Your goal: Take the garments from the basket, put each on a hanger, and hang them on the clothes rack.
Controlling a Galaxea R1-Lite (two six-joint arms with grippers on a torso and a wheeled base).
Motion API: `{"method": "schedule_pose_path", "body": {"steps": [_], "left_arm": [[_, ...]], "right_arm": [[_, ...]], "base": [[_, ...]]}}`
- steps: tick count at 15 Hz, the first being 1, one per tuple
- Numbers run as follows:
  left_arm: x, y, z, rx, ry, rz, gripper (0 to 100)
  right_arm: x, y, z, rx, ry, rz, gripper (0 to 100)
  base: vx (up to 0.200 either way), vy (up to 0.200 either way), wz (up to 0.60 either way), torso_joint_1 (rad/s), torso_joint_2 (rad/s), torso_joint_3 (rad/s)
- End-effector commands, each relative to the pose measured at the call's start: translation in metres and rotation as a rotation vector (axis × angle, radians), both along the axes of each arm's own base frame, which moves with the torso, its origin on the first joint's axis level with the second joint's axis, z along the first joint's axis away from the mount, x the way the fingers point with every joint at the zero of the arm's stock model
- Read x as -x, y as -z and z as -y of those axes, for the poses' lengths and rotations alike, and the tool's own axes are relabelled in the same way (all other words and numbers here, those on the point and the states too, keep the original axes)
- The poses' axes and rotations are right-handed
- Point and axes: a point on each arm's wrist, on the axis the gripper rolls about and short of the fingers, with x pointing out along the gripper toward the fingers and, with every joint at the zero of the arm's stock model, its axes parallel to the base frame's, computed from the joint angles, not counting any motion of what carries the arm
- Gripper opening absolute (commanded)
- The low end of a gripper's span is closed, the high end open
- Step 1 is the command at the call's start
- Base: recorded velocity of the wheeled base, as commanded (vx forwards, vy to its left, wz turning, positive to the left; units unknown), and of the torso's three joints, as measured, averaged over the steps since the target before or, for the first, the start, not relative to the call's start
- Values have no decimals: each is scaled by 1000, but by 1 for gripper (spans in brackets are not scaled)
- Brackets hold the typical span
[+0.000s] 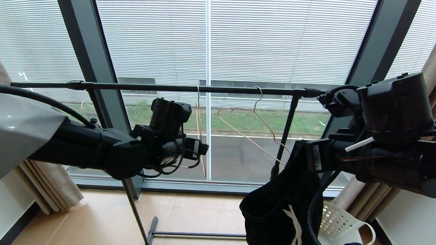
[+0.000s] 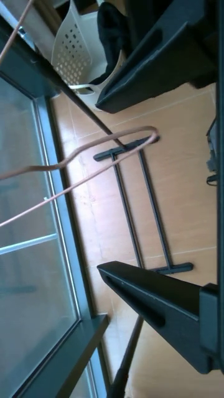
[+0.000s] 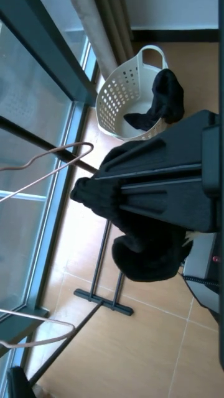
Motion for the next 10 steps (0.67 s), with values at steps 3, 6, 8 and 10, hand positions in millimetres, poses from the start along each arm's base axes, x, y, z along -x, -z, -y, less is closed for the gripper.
{"method": "schedule_pose_path", "body": {"steps": [3,6,8,10], "left_arm": [[-24,24,12,-14,-9,-23,100],[-31,33,10,-46,-63,-22,100],[-36,34,4,-57,-97,-21,100],[-38,33,-1,-55,-109,-17,100]], "right_arm": [[0,0,0,1,-1,-1,0],[0,0,0,1,-1,-1,0],[-1,1,-1,2,-2,-2,0],[-1,2,-2,4,-2,-5,0]], "base": [[0,0,0,0,0,0],[0,0,0,0,0,0],[0,0,0,0,0,0],[0,0,0,0,0,0]]}}
